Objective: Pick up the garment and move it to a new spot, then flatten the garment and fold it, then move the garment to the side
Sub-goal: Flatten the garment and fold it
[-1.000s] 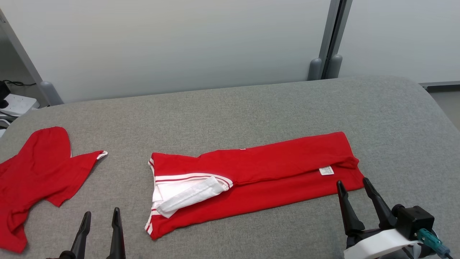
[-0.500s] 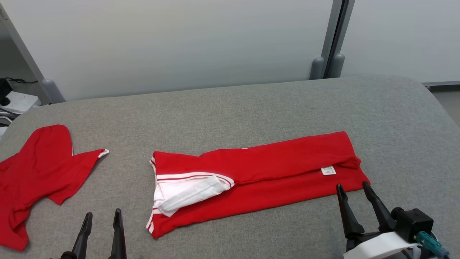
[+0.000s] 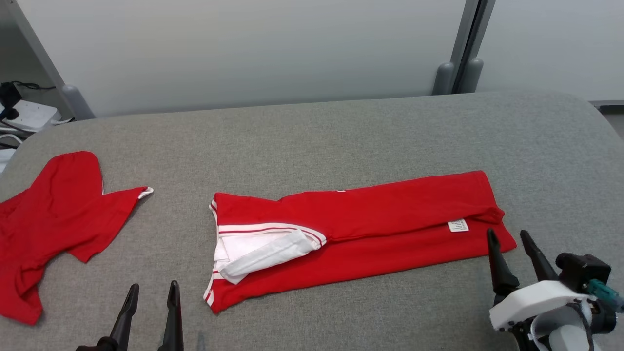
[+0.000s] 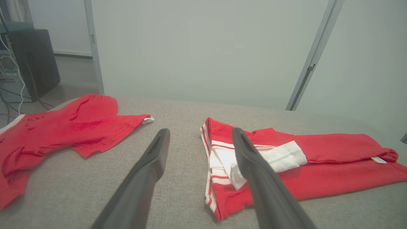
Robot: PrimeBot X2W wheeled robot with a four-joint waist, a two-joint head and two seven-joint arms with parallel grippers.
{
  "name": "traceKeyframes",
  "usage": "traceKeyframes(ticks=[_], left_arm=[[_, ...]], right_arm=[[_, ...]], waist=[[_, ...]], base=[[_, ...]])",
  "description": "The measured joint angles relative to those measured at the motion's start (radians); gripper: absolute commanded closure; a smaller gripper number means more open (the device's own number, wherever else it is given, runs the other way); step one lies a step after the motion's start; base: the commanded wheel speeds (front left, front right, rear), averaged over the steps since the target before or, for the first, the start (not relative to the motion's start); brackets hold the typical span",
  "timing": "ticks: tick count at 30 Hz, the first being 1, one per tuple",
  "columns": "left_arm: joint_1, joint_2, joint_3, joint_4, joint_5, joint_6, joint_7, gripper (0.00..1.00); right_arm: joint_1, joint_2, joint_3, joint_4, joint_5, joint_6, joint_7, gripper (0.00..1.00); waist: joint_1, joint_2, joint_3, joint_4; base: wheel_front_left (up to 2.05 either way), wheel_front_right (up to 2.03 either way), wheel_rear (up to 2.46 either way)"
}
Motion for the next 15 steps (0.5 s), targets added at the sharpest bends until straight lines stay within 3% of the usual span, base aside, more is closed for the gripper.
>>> traceKeyframes(ticks=[8,15], left_arm=[[-0.045,0.000,-0.017,0.002,0.002,0.000,0.000,0.00],[-0.104,-0.001,-0.043,0.006,0.002,-0.008,0.000,0.00]], right_arm=[[-0.194,-0.003,-0.085,0.276,0.055,0.000,0.000,0.00],[-0.346,-0.057,-0.126,0.423,0.083,0.000,0.000,0.00]], waist=[[-0.0001,0.0000,0.078,0.034],[0.0000,0.0000,0.148,0.055]], base=[[0.00,0.00,0.00],[0.00,0.00,0.00]])
